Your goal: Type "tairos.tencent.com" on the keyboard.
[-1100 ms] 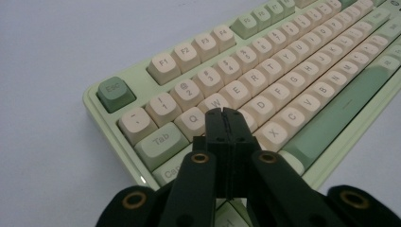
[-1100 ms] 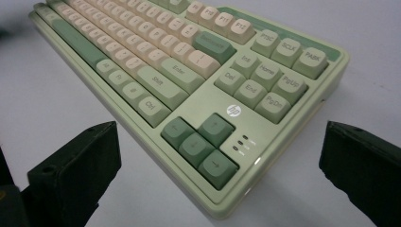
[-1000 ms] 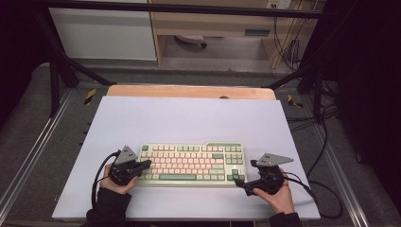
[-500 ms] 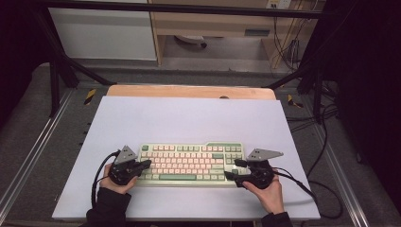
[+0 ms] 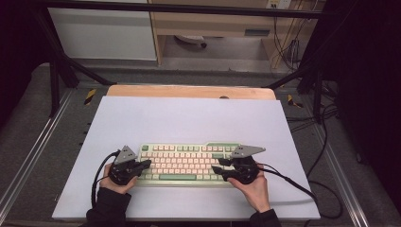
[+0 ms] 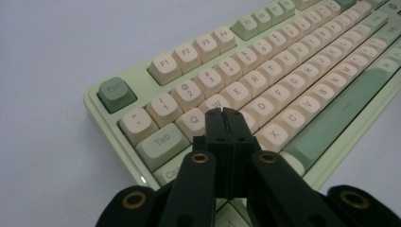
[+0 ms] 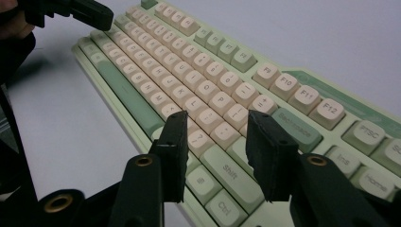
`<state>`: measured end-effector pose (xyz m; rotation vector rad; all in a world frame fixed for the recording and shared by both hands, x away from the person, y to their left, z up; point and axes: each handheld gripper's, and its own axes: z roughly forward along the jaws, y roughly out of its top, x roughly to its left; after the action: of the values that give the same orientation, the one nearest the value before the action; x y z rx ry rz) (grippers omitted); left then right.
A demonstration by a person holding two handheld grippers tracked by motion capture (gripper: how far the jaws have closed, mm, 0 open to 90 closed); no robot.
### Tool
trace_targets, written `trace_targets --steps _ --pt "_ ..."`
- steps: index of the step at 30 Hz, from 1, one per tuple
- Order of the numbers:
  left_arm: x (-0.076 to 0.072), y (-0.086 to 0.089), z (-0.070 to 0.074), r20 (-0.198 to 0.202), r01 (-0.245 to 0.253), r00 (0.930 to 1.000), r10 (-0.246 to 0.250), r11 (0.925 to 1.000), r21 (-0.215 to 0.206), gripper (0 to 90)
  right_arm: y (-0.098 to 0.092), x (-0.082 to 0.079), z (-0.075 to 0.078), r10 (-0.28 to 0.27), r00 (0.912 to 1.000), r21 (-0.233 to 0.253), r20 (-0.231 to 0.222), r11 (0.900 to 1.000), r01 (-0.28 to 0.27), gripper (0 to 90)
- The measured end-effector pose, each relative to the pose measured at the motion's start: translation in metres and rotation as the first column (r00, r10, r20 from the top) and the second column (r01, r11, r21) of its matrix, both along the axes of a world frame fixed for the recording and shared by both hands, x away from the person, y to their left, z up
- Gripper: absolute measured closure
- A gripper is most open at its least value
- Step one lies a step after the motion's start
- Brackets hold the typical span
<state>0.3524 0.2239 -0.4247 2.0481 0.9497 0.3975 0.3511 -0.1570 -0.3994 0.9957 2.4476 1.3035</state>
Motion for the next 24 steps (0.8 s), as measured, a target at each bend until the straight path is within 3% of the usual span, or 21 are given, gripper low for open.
trace_targets --steps 8,17,24 --pt "0.000 0.000 0.000 0.002 0.000 1.0000 0.000 1.0000 -0.001 90.0 0.026 0.009 0.000 0.012 0.9999 -0.020 0.008 1.000 -0.012 72.6" --pt "0.000 0.000 0.000 0.002 0.001 1.0000 -0.001 1.0000 -0.002 90.0 0.044 0.017 -0.007 0.008 0.9997 -0.009 -0.023 1.000 -0.008 82.2" --pt "0.000 0.000 0.000 0.003 0.003 1.0000 -0.003 1.0000 -0.001 90.0 0.060 0.023 -0.009 0.001 0.9999 -0.007 -0.016 1.000 -0.001 89.0"
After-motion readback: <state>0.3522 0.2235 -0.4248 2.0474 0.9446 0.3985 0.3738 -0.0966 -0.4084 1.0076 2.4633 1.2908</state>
